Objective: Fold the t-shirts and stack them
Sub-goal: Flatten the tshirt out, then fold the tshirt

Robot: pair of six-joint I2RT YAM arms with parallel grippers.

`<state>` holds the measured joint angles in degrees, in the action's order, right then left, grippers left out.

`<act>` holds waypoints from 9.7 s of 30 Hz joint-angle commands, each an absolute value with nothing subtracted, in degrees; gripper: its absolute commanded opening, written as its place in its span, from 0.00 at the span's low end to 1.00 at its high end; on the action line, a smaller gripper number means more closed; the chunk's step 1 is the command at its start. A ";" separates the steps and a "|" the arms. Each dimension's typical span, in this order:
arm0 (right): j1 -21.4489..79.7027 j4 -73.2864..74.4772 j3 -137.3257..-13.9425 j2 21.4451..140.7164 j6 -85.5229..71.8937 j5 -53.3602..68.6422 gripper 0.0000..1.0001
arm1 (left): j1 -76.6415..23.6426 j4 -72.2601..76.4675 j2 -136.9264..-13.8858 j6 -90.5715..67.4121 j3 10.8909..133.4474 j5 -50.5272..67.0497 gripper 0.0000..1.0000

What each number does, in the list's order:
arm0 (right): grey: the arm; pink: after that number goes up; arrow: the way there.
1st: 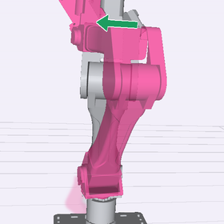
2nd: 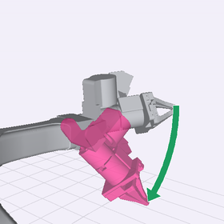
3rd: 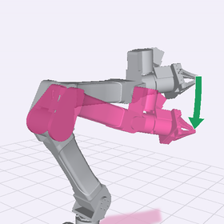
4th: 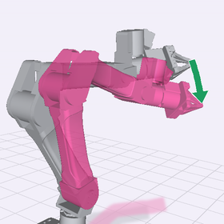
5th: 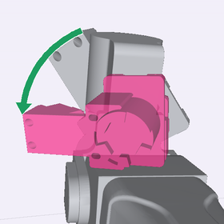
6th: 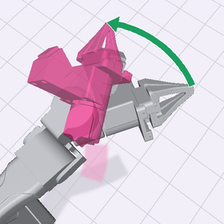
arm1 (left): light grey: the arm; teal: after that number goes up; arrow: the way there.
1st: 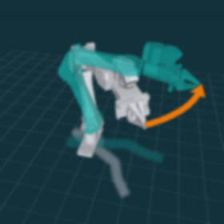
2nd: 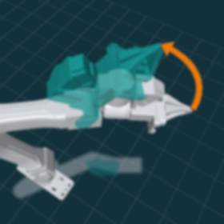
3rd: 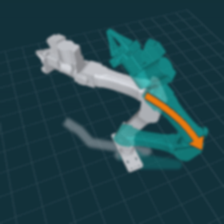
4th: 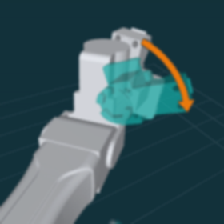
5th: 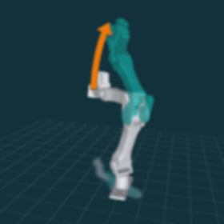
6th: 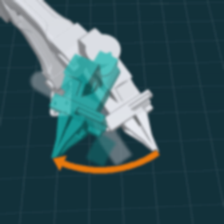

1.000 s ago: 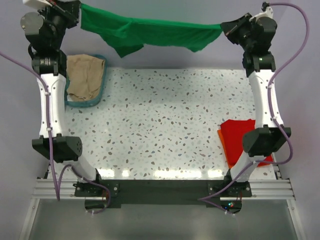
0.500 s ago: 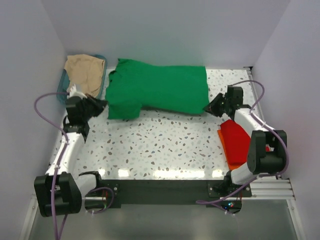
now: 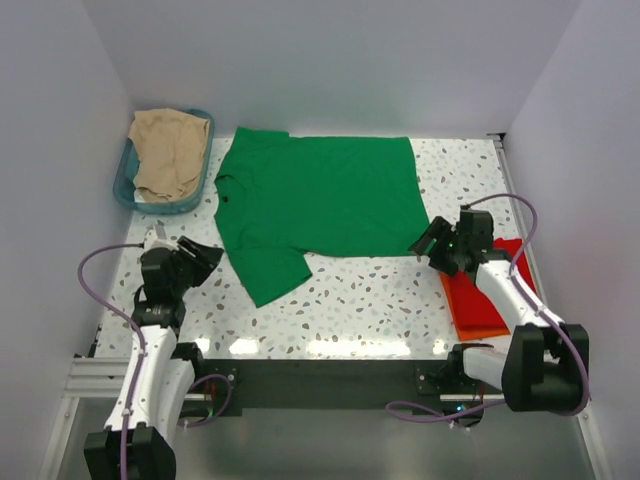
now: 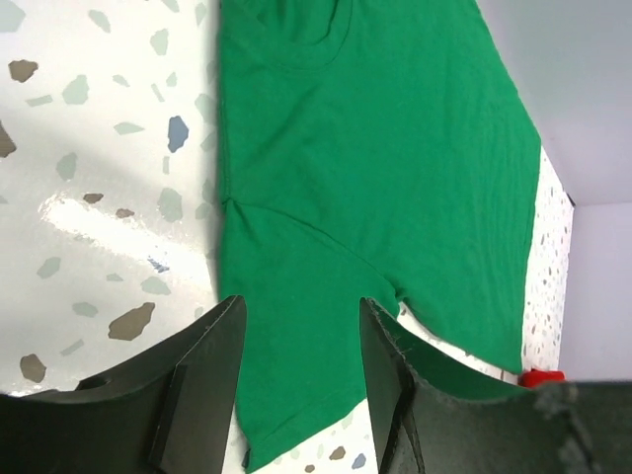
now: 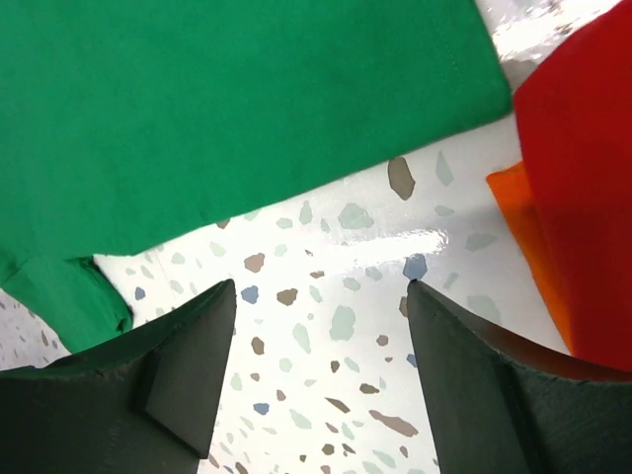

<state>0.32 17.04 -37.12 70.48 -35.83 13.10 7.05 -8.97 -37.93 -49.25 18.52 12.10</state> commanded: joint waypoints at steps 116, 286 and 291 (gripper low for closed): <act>0.18 21.01 -64.76 95.00 -35.24 9.23 0.00 | -0.79 -12.22 -79.80 -51.51 50.44 -8.97 0.00; 59.15 6.68 -68.82 109.95 -44.82 0.97 0.41 | -25.40 -32.44 -43.15 -71.02 17.23 -22.32 0.06; 59.15 7.47 -70.22 109.95 -45.53 1.58 0.09 | -25.40 -31.64 -42.28 -68.47 19.51 -22.85 0.00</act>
<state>58.87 8.60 -67.07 110.10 -44.53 1.21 -24.95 -34.48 -42.98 -70.94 17.45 -21.52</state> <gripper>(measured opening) 0.170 0.018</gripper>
